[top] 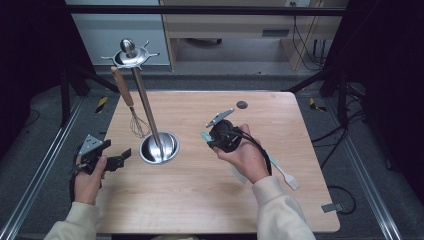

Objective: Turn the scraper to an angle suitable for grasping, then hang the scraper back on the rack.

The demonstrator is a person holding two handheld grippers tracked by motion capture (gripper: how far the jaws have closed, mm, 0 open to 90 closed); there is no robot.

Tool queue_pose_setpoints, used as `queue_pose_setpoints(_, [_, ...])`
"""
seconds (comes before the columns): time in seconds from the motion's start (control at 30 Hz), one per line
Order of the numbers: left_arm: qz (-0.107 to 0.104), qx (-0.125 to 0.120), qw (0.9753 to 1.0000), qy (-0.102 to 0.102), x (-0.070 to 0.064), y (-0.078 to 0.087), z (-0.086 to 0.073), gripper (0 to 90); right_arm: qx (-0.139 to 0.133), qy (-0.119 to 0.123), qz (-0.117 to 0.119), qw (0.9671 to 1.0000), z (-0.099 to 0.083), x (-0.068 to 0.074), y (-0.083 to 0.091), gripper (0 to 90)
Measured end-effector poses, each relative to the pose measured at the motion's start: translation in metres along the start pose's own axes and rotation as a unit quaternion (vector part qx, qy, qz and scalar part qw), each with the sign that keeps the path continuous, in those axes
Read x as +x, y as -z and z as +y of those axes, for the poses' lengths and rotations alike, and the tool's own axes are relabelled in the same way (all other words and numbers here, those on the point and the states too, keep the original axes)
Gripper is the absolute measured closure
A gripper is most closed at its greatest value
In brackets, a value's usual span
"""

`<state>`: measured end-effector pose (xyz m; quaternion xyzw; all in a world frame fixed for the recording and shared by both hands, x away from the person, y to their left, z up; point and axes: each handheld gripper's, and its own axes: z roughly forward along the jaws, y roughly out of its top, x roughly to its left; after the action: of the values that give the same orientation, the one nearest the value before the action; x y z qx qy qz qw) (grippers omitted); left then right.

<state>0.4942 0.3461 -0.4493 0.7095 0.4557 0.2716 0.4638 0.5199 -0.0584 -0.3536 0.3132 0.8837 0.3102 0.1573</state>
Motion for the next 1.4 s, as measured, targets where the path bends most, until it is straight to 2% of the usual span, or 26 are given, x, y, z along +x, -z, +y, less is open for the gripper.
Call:
queue_pose_setpoints(0.17, [-0.001,0.000,1.0000,0.000,0.000,0.000,0.000,7.7,-0.022,0.001,0.001,0.9998,0.011,0.007,0.001,74.5])
queue_pose_setpoints(0.43, [-0.002,0.000,1.0000,0.000,0.000,0.000,0.000,7.7,-0.041,-0.005,0.004,0.9991,0.019,0.011,0.004,74.5])
queue_pose_setpoints(0.93, [-0.003,0.000,1.0000,0.000,0.000,0.000,0.000,7.6,-0.090,-0.007,0.006,0.9959,0.035,0.019,0.016,74.5])
queue_pose_setpoints(1.27, [-0.003,-0.001,1.0000,-0.001,0.000,0.001,0.000,7.7,-0.141,-0.020,-0.001,0.9899,0.049,0.026,0.027,74.5])
queue_pose_setpoints(1.4, [-0.003,-0.002,1.0000,0.000,0.000,0.001,0.000,7.7,-0.164,-0.024,-0.003,0.9862,0.057,0.031,0.031,74.5])
